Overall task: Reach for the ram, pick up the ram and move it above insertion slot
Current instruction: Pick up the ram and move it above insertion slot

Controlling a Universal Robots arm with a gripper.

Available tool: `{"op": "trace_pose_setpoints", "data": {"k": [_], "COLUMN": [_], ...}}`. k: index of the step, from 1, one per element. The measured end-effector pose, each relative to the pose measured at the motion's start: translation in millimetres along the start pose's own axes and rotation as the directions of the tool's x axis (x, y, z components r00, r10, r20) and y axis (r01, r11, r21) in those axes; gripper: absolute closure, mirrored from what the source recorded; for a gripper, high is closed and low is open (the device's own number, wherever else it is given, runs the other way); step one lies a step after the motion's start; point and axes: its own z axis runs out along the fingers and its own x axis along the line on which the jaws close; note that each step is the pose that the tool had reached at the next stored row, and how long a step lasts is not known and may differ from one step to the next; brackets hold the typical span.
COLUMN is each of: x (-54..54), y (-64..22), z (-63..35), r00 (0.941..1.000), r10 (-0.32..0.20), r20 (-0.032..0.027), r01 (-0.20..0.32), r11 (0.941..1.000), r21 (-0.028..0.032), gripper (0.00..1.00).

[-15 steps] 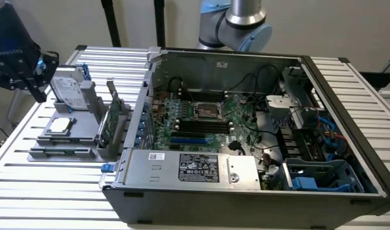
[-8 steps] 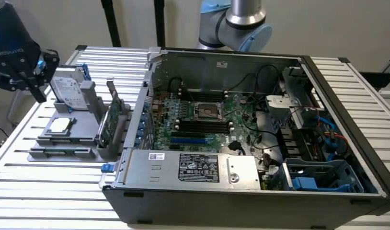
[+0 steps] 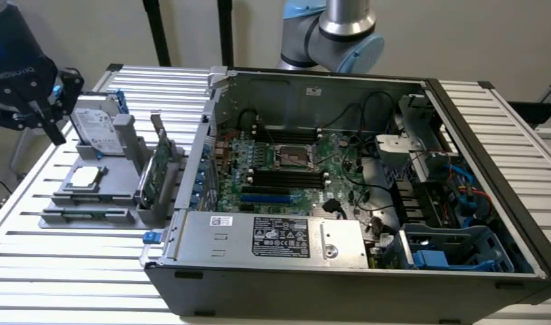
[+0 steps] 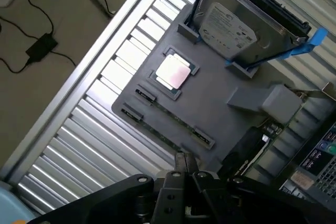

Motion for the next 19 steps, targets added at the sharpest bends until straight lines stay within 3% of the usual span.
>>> {"op": "trace_pose_setpoints", "data": {"k": [5,10,14,19], "x": [0.0,0.0,0.0,0.0], "y": [0.0,0.0,0.0,0.0], "z": [0.0,0.0,0.0,0.0], "r00": [0.9959,0.9835,0.9678,0.9407], "r10": [-0.091,-0.181,-0.252,-0.339], "r20": [-0.0016,-0.0032,-0.0045,-0.006], "r01": [0.091,0.181,0.252,0.339], "r11": [0.9959,0.9835,0.9678,0.9407], "r21": [-0.0002,-0.0005,-0.001,-0.0017], "gripper": [0.89,0.89,0.89,0.89]}}
